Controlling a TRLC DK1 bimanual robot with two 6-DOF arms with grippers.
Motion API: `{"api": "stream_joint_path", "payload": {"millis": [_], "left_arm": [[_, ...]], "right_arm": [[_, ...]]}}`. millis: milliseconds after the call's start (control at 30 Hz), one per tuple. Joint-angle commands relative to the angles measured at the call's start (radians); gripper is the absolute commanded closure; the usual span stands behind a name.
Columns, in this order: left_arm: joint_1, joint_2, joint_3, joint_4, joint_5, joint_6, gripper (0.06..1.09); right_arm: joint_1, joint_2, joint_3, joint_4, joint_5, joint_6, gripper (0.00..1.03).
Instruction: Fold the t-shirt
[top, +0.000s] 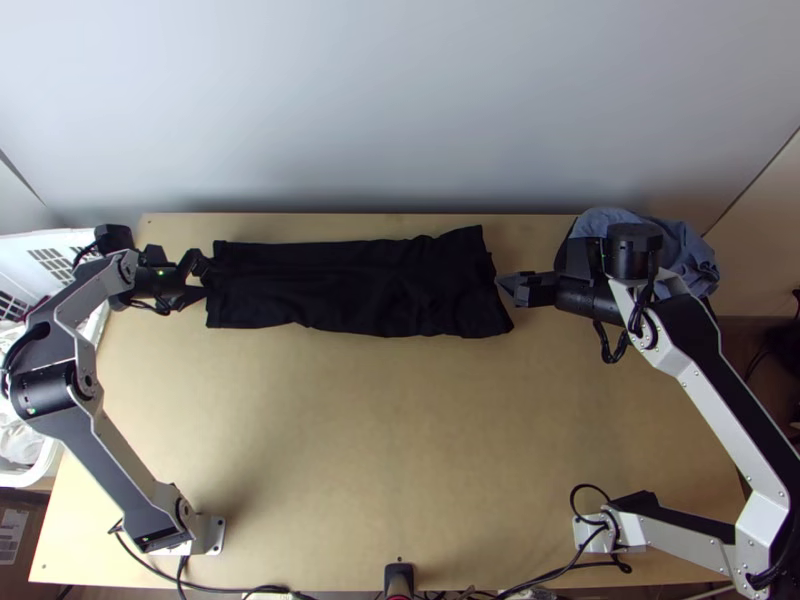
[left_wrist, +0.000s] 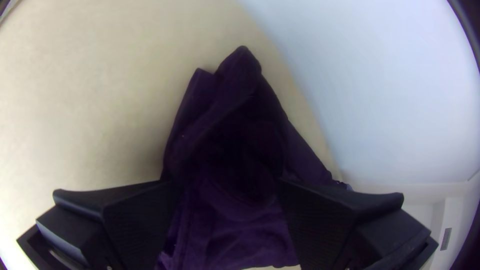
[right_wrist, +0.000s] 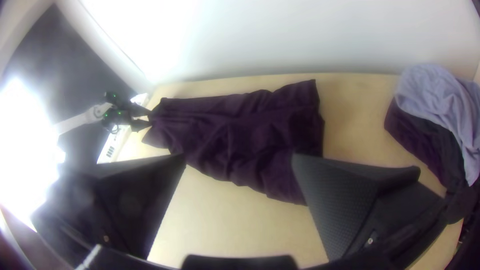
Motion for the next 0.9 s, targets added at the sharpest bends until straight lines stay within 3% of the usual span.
{"api": "stream_joint_path", "payload": {"millis": [0, 867], "left_arm": [[-0.013, 0.036, 0.002, 0.026, 0.002, -0.004, 0.19], [0.021, 0.015, 0.048, 0.020, -0.007, 0.050, 0.19]], "right_arm": [[0.000, -0.013, 0.016, -0.024, 0.000, -0.001, 0.04], [0.020, 0.014, 0.009, -0.027, 0.001, -0.001, 0.04]]}}
